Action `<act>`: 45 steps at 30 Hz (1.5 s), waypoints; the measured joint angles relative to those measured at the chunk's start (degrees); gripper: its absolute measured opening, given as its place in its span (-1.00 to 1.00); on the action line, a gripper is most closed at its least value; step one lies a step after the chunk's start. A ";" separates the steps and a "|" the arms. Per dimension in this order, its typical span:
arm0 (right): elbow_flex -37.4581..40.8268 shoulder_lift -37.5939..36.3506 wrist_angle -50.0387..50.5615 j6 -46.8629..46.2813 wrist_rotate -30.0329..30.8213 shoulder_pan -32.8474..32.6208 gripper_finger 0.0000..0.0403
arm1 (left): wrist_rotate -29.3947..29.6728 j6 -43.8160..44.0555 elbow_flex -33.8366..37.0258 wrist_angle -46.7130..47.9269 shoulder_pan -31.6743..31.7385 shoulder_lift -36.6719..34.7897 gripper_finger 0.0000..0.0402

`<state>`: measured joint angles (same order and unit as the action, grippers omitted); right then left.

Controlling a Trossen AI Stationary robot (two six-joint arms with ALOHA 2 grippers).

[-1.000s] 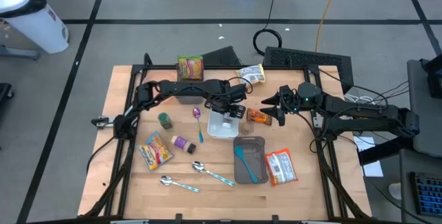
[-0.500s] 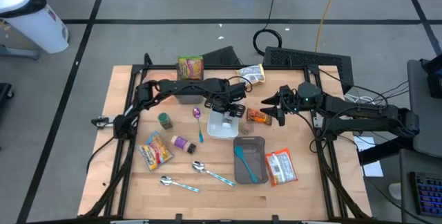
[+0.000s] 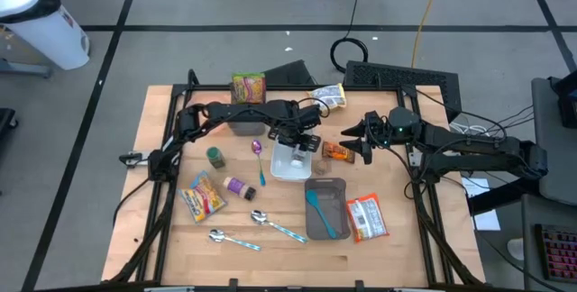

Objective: Pick & Place Food Item
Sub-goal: Put the white seasoning bottle into the white bin

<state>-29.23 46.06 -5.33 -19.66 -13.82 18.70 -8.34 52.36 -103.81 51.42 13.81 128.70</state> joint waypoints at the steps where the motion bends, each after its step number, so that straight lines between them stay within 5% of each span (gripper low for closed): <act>1: 0.00 0.00 -0.02 0.00 0.00 0.02 0.05 | -0.06 -0.21 0.00 -0.17 0.20 0.00 0.01; 14: 0.00 0.00 -0.02 1.08 0.07 0.02 0.05 | -3.23 -2.20 0.08 -1.38 1.37 0.15 0.54; 22: 0.00 0.00 -0.02 1.36 0.12 0.02 0.05 | 0.84 -3.15 0.20 -0.26 0.26 0.37 0.61; 27: 0.00 0.00 -0.02 1.36 0.15 0.02 0.05 | 0.64 -2.70 0.19 -0.24 0.30 0.37 0.51; 33: 0.00 0.00 -0.02 1.33 0.17 0.02 0.05 | 0.07 -1.14 0.09 -0.13 0.34 0.36 0.03; 45: -0.02 0.02 -0.02 1.31 0.21 0.02 0.05 | -3.09 -1.71 0.07 0.90 0.37 -0.08 0.02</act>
<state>-29.25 46.09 -5.34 -18.35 -13.61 18.72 -11.43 50.66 -103.74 52.32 14.17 128.62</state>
